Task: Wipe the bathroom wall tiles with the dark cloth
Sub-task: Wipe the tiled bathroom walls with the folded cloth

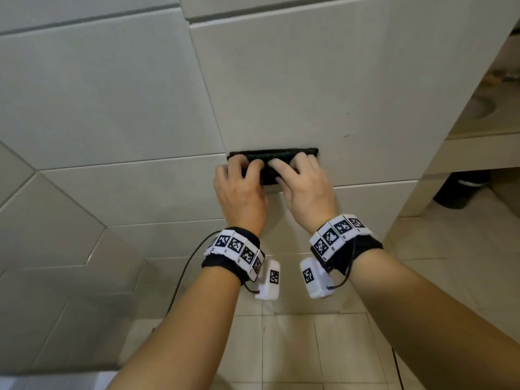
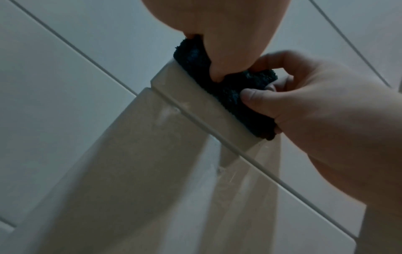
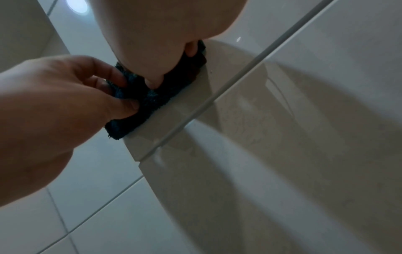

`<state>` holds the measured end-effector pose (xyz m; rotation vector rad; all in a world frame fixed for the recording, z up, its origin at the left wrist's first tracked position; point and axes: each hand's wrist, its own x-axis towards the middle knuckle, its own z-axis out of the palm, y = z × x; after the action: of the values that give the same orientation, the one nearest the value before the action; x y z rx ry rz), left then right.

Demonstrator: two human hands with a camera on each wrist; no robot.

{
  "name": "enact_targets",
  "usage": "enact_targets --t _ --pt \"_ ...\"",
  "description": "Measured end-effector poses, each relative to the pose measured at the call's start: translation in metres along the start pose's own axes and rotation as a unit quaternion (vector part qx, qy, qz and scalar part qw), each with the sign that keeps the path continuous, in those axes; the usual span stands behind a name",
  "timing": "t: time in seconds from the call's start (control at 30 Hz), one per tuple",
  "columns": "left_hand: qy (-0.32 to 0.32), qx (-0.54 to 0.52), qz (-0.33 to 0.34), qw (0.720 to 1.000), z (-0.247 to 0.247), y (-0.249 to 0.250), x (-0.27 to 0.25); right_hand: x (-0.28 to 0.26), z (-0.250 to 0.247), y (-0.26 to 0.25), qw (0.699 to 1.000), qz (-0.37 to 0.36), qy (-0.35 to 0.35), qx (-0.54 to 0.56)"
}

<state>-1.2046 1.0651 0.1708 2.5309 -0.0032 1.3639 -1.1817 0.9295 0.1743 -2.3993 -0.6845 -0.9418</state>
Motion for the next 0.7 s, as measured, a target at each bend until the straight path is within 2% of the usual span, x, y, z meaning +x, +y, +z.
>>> enact_targets --t 0.2,0.5,0.7 --pt "0.011 -0.023 0.016 1.000 0.010 0.015 0.002 -0.001 -0.016 0.021 1.000 -0.001 0.003 0.010" --pt "0.027 -0.069 0.039 0.996 0.029 0.091 0.019 0.001 -0.068 0.072 0.997 0.060 0.047 -0.011" --pt "0.019 -0.056 0.041 0.997 0.013 0.119 0.052 0.028 -0.097 0.078 0.994 0.068 0.091 -0.008"
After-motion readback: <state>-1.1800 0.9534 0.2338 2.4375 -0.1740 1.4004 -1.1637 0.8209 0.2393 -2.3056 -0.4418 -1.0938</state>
